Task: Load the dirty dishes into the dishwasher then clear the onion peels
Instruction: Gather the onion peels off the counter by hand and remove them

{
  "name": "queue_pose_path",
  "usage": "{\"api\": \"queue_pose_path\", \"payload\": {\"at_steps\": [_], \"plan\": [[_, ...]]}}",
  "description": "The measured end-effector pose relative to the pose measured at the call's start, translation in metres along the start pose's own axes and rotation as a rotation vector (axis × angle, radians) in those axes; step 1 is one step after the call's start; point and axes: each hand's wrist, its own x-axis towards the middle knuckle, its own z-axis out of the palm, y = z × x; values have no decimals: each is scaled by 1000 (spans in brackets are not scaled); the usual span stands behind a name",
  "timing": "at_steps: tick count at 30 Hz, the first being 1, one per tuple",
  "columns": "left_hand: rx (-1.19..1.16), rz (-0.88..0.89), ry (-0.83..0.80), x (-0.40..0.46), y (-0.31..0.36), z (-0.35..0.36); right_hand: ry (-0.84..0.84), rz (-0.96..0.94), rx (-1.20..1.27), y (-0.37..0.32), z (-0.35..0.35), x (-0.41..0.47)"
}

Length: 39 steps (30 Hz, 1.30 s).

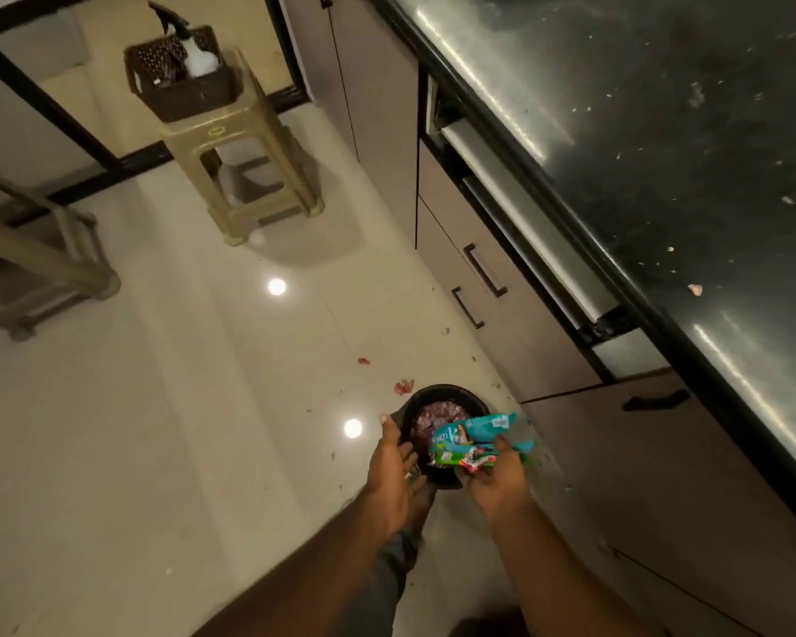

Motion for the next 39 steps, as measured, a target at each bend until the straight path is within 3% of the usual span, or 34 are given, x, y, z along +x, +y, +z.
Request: {"api": "queue_pose_path", "payload": {"at_steps": [9,21,31,39], "plan": [[51,46,-1,-2,-4,-5,19,39,-33,-6,0,-2],[155,49,-123,-14,-37,44,-100,-42,257,-30,-40,-56],[551,4,-433,-72,-132,138,-104,-238,575,-69,-166,-126],[844,-53,-749,-171,-281,197,54,-502,919,-88,-329,-186]]}}
